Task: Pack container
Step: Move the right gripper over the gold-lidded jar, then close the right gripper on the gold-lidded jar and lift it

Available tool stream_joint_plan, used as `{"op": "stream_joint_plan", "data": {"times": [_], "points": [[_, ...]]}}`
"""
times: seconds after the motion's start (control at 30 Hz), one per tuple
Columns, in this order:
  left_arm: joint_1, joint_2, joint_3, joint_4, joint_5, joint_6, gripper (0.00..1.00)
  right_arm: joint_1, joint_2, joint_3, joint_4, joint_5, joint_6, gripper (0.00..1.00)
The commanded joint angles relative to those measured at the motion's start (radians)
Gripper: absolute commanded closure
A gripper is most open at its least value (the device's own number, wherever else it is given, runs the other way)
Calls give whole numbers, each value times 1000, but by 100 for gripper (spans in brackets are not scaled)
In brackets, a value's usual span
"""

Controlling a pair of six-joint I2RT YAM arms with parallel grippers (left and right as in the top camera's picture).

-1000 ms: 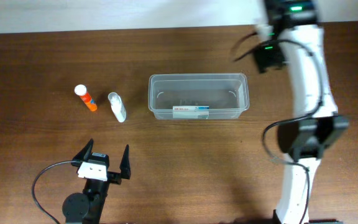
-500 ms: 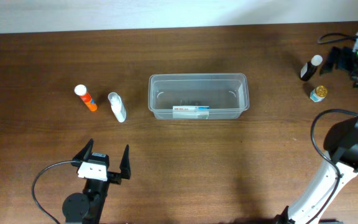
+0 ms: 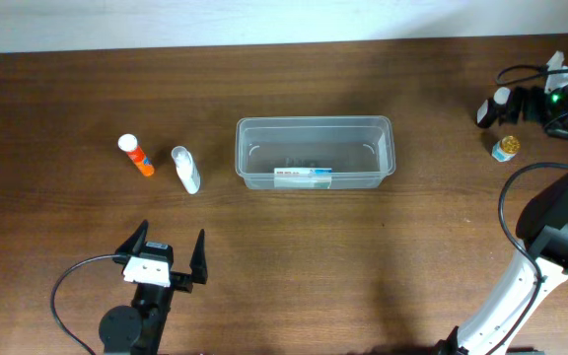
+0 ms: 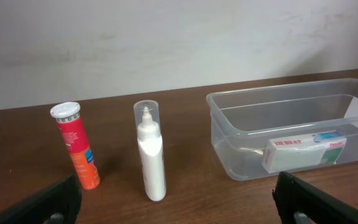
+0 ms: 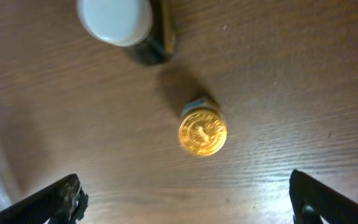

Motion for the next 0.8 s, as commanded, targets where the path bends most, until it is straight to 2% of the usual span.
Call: {"op": "stream_joint_plan", "data": {"times": [0.0,0.5,0.57,0.6,0.63,0.77], "points": [[5,-7,-2,-4,15,14,1,4,-14,-60,39,52,-19,1],[5,-7,-2,-4,15,14,1,5,-2,-258,243,97,-31,1],[5,-7,-3,-4,15,14,1,5,-2,-266,259,97,-31,6],[5,-7,-3,-4,15,14,1,5,-1,-269,266,97,-31,16],[5,-7,-3,-4,15,14,1,5,-1,-272,274,98,-31,19],[5,-7,-2,-4,15,14,1,5,0,-283,300,97,-48,20]]}}
